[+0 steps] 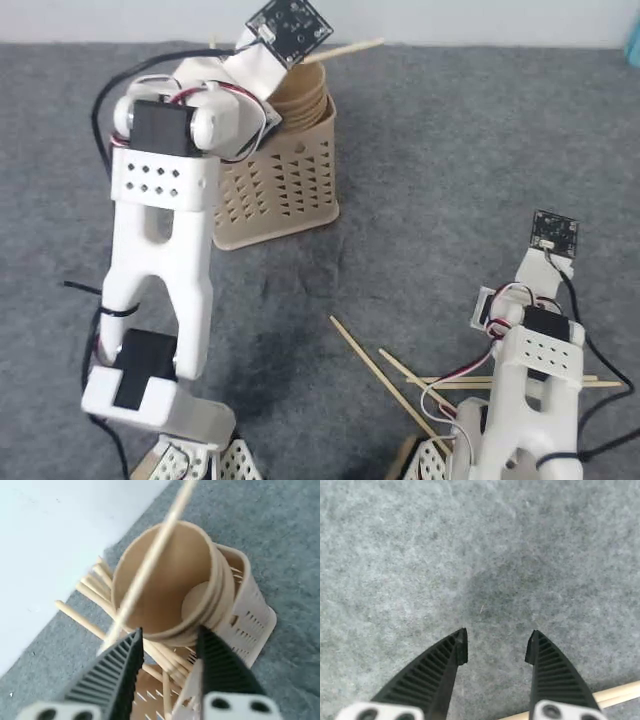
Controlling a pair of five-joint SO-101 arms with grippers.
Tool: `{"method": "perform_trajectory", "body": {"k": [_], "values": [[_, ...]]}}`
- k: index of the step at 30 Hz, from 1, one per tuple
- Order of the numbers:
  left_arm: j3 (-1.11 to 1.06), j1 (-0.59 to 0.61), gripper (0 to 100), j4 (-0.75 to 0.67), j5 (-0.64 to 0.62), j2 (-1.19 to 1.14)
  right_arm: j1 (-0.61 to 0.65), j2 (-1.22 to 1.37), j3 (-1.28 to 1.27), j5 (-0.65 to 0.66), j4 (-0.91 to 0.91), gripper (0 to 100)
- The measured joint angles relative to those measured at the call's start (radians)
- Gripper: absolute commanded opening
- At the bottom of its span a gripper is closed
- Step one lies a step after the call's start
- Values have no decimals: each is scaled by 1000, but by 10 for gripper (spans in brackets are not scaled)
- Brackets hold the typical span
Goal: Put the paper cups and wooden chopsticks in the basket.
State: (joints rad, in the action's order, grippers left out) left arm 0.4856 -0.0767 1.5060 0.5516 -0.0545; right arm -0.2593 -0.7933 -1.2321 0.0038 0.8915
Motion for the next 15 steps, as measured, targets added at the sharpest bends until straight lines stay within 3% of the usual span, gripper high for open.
{"method": "perform_trajectory", "body": {"k": [15], "values": [[0, 2, 36, 40, 0, 0, 3, 0, 0, 0, 0, 202]]}}
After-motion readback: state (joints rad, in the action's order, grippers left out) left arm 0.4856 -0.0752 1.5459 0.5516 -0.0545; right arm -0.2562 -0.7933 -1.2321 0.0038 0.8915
